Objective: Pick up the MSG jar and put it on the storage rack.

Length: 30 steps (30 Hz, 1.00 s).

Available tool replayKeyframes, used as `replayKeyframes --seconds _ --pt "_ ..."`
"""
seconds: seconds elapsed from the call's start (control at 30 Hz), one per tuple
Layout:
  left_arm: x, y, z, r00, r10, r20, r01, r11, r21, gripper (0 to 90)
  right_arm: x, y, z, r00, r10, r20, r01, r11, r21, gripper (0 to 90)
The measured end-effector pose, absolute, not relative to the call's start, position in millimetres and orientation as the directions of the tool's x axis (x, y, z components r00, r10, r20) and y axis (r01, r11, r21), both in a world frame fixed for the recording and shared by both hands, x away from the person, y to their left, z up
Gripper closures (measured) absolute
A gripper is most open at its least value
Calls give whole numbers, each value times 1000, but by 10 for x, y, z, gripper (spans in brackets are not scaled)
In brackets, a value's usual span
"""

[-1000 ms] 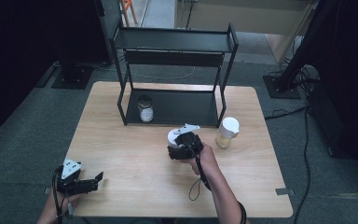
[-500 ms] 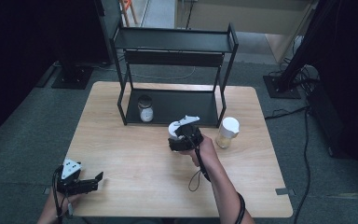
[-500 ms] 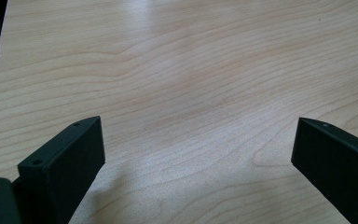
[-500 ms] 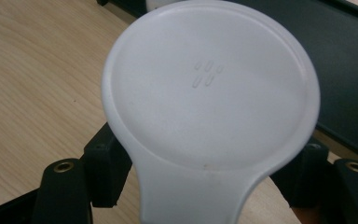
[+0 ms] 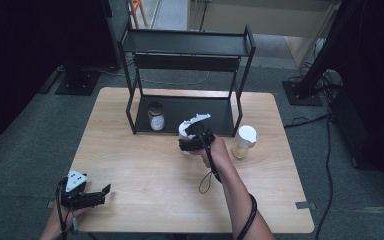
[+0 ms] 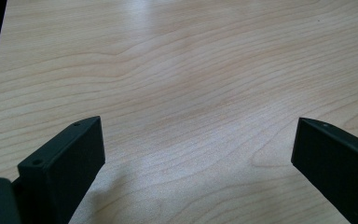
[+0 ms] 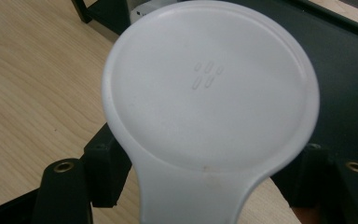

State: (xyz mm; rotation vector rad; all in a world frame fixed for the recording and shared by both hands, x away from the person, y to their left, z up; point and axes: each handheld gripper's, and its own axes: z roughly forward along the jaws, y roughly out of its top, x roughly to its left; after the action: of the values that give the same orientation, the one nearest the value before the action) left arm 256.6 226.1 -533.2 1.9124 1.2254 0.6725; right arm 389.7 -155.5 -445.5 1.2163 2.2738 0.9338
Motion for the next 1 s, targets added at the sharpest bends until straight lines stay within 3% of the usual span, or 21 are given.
replayKeyframes --seconds 1.0 --pt "2563 2265 -5331 407 913 28 516 -255 818 29 4464 -1501 -4289 -510 858 -60 589 399 703 302"
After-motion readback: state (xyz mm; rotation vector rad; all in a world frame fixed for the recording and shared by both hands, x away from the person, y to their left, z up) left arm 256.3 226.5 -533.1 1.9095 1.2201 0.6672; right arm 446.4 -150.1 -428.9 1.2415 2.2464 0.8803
